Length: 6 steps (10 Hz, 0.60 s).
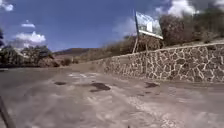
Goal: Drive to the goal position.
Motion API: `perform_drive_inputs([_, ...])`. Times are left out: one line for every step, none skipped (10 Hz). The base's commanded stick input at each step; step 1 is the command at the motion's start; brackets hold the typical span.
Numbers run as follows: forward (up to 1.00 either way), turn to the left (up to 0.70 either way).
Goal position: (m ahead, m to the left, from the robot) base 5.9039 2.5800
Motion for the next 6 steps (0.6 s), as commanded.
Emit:
perform_drive_inputs([0.70, 0.00])
perform_drive_inputs([0.70, 0.00])
perform_drive_inputs([0.70, 0.00])
perform_drive_inputs([0.70, 0.00])
perform_drive_inputs([0.70, 0.00])
perform_drive_inputs([0.70, 0.00])
